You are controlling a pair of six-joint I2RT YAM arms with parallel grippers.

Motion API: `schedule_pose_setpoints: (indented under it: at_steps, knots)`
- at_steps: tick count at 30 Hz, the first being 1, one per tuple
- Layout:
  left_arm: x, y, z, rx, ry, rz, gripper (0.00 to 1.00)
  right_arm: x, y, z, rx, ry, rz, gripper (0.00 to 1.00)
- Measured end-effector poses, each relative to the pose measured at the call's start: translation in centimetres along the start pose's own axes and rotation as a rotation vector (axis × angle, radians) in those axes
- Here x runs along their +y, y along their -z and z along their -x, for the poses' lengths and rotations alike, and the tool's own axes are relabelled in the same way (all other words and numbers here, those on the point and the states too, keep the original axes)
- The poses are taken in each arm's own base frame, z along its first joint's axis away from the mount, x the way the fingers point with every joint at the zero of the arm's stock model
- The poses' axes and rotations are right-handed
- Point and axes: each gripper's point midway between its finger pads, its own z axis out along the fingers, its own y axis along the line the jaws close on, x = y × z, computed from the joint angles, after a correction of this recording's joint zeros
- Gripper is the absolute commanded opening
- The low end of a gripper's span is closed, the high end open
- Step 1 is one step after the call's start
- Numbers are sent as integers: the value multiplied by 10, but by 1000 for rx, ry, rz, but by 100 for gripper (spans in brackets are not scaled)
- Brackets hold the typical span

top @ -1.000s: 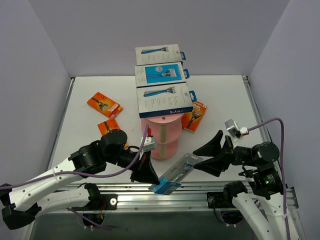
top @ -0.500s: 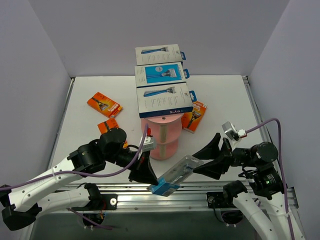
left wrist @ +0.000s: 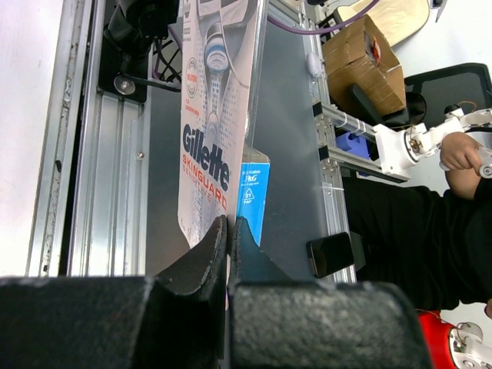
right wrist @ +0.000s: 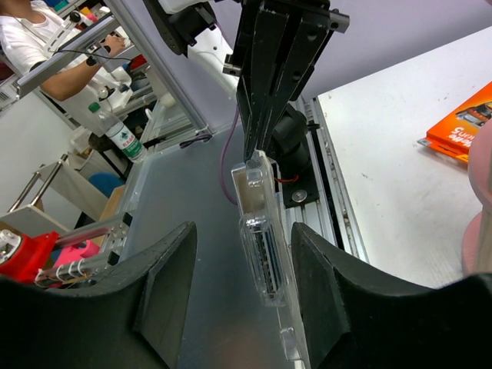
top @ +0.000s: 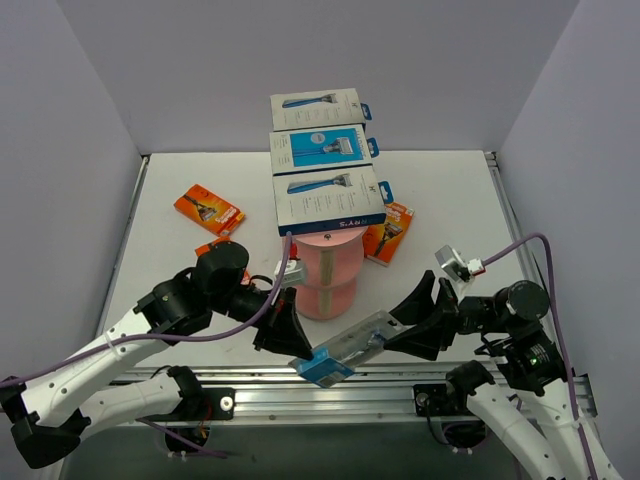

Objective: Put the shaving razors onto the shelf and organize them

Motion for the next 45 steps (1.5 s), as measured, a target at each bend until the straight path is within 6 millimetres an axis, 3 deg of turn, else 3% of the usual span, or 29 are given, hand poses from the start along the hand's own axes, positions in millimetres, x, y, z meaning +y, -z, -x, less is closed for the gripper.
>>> schedule_pose_setpoints:
  at_steps: [15, 18, 23, 29, 35, 41, 45]
  knots:
    - [2, 14, 28, -55, 1, 21, 2, -9, -4, -17, 58, -41, -13, 36]
    - [5, 18, 33, -74, 4, 35, 2, -12, -5, -20, 66, -47, -25, 28]
    - [10, 23, 39, -99, 22, 53, 2, -16, -5, -23, 74, -43, -39, 1]
    - [13, 25, 45, -126, 38, 64, 2, -17, -4, -19, 72, -28, -65, 0]
    - [22, 28, 50, -151, 32, 110, 48, -25, -4, -20, 78, -54, -108, 0]
    - [31, 36, 50, -159, 16, 198, 65, -39, -5, -27, 99, -115, -162, 0]
    - [29, 48, 58, -184, -33, 274, 69, -42, -4, -28, 105, -129, -190, 0]
